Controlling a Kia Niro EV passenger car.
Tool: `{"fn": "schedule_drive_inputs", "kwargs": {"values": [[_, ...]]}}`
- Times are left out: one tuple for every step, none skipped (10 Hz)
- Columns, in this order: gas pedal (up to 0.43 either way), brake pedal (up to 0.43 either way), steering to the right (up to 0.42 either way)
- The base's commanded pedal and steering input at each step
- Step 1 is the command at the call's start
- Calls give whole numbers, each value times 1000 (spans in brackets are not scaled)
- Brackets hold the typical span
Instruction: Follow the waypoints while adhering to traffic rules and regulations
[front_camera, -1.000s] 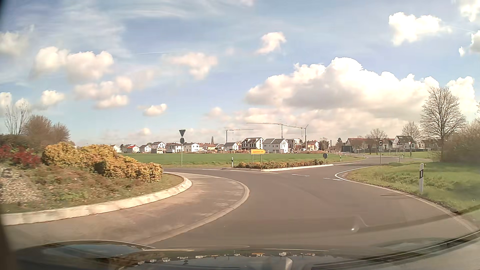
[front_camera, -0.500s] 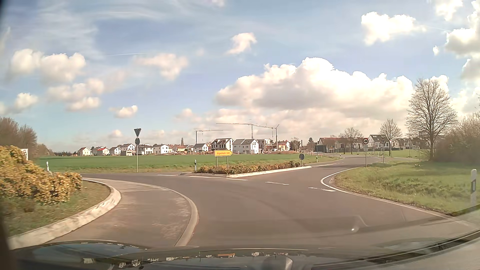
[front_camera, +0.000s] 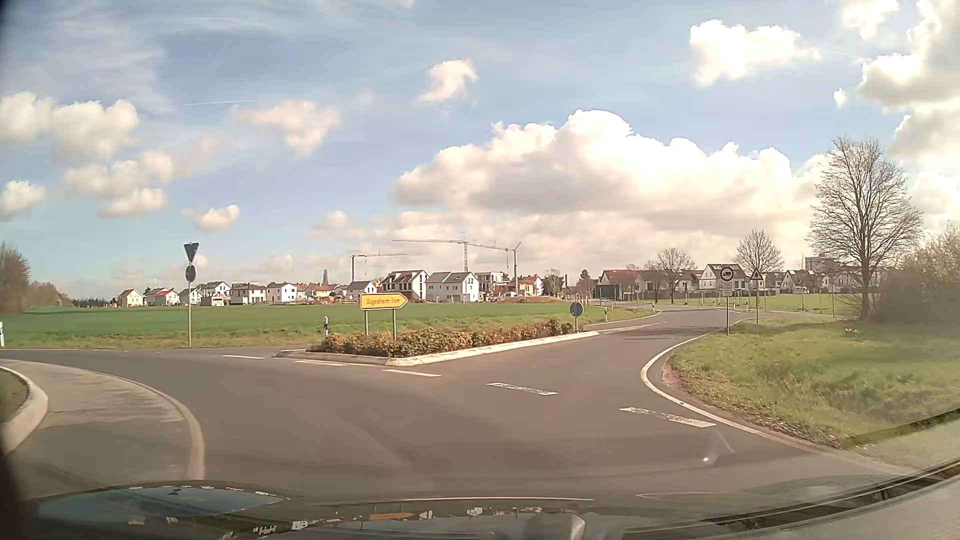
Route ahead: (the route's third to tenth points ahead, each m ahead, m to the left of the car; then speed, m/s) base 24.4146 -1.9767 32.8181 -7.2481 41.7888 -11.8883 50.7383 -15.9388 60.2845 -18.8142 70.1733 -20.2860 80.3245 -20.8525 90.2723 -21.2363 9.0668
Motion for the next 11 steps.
{"fn": "schedule_drive_inputs", "kwargs": {"values": [[197, 0, 65], [197, 0, 68], [197, 0, 70], [197, 0, 71], [220, 0, 74], [248, 0, 74], [248, 0, 76], [248, 0, 77], [248, 0, 81], [248, 0, 85], [248, 0, 85]]}}
